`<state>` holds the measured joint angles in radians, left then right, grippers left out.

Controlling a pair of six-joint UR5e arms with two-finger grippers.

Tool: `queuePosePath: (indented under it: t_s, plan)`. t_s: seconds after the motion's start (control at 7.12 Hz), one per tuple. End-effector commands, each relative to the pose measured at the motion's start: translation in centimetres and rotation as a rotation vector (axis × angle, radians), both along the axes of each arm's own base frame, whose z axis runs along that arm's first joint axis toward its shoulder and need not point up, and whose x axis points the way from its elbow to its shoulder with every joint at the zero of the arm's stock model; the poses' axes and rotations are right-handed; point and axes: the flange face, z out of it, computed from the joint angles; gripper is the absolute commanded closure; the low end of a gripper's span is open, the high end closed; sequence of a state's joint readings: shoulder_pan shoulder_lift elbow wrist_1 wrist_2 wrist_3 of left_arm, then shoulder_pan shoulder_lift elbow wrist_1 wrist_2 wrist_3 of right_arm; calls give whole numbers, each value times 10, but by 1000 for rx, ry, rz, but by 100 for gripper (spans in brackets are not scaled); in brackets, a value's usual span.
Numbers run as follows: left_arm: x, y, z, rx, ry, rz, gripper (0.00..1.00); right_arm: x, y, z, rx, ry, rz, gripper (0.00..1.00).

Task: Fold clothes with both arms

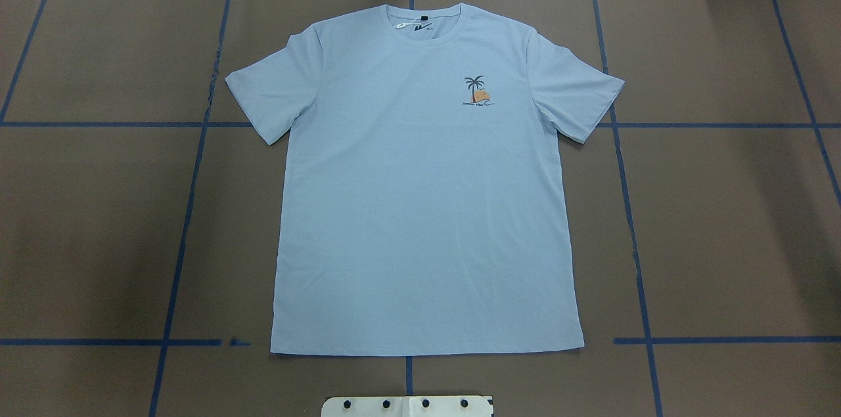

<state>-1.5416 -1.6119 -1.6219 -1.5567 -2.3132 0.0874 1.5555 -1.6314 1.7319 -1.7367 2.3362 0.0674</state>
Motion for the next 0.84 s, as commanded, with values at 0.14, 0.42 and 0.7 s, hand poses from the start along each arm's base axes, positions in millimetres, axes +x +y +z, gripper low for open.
queuePosePath:
  t_s: [0.14,0.42,0.7]
  plan:
    - [2,-4,-6,16,1,2,0,-2,-7,-13,21,-17,4,0]
    - [8,-48,-59,109,0,4,0,-11,-42,-49,97,-25,-12,0]
    - [24,-75,-106,221,38,33,0,-51,-75,-83,331,-39,-87,0]
